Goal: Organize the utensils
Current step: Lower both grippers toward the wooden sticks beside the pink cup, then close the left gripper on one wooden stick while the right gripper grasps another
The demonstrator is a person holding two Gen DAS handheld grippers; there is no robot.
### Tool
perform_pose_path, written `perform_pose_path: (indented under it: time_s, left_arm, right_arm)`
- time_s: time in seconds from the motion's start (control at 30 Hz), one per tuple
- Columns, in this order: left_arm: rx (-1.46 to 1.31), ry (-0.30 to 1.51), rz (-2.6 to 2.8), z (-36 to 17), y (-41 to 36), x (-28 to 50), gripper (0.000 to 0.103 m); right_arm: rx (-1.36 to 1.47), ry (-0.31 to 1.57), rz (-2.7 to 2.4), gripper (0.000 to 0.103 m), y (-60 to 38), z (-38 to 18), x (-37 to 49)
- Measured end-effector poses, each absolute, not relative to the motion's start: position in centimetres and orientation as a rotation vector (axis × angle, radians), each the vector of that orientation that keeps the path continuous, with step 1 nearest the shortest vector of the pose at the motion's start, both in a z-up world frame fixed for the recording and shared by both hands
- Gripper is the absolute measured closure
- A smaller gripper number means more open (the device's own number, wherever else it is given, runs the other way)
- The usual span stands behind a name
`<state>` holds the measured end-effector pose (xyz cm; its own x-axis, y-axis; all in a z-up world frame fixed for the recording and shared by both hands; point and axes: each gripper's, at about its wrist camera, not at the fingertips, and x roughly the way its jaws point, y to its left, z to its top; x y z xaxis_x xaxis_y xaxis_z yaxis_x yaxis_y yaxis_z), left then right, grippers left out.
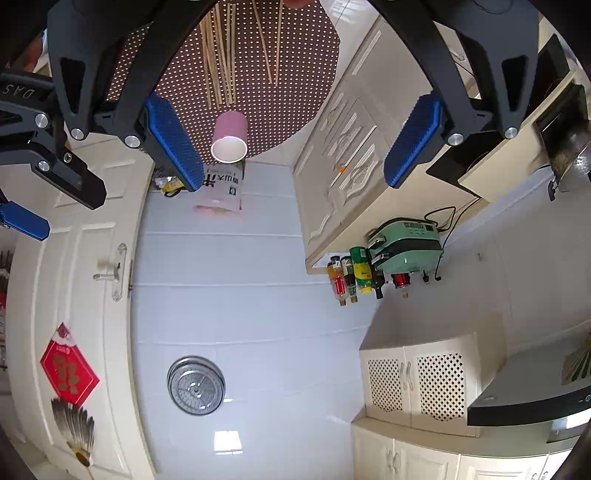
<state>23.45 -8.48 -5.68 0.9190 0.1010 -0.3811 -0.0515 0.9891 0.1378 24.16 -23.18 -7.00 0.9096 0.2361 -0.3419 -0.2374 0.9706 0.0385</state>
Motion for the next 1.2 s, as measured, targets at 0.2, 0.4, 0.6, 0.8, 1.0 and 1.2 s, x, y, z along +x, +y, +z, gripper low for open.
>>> perform_pose_path:
  time_s: [0.2, 0.4, 0.6, 0.8, 1.0, 1.2]
  left_arm:
    - [0.121, 0.491, 0.069, -8.2, -7.5, 26.4, 0.007]
    - [0.102, 0.7, 0.012, -13.9, -5.3, 32.1, 0.007]
    - [0.041, 0.959, -0.042, -22.6, -1.8, 37.8, 0.01]
    - [0.019, 1.187, -0.121, -31.0, -0.6, 41.1, 0.021]
    - [0.071, 1.336, -0.177, -37.7, -1.6, 42.6, 0.032]
    - [0.098, 1.407, -0.204, -41.2, -2.1, 43.8, 0.054]
  right_arm:
    - [-0.002, 0.434, 0.267, 0.007, -22.2, -9.1, 27.1]
    - [0.042, 0.602, 0.271, 0.007, -21.8, -13.4, 31.5]
    - [0.086, 0.846, 0.215, 0.012, -21.8, -20.3, 36.0]
    - [0.148, 1.074, 0.171, 0.029, -21.8, -27.3, 38.6]
    - [0.15, 1.241, 0.146, 0.042, -20.9, -32.5, 40.0]
    - [0.157, 1.34, 0.122, 0.062, -21.6, -36.4, 41.4]
